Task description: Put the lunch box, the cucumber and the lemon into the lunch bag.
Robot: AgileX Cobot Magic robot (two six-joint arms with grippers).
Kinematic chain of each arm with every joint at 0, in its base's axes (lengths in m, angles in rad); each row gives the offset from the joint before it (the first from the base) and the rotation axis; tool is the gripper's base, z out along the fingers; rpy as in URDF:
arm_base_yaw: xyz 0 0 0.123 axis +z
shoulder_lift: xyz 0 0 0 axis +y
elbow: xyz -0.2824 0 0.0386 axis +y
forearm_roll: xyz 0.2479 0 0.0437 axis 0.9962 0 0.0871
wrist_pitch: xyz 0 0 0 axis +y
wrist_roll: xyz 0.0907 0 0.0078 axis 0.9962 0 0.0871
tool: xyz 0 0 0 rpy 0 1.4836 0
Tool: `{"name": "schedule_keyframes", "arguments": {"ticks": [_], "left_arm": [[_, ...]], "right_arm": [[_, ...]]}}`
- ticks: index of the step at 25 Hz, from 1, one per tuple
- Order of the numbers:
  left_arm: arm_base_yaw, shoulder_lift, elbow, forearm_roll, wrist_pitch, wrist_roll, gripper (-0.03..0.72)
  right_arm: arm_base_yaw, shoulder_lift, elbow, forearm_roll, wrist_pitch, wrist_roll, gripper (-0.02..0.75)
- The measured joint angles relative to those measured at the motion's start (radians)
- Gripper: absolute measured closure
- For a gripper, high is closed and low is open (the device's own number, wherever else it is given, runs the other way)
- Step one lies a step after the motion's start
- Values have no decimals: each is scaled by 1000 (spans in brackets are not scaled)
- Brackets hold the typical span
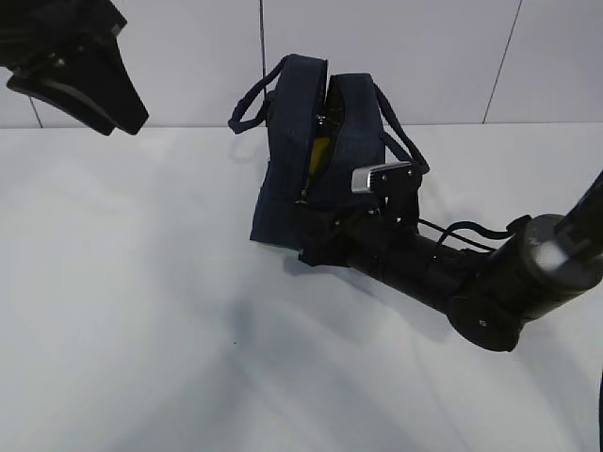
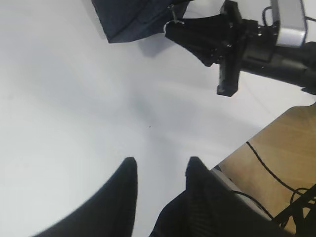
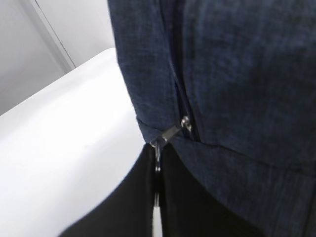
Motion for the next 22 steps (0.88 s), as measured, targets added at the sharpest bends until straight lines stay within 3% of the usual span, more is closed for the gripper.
{"name": "schedule_keyframes", "arguments": {"ticks": [22], "left_arm": [[0, 204, 0, 18, -39, 191, 415]], "right_arm": [[0, -169, 41, 0, 149, 17, 731]]}}
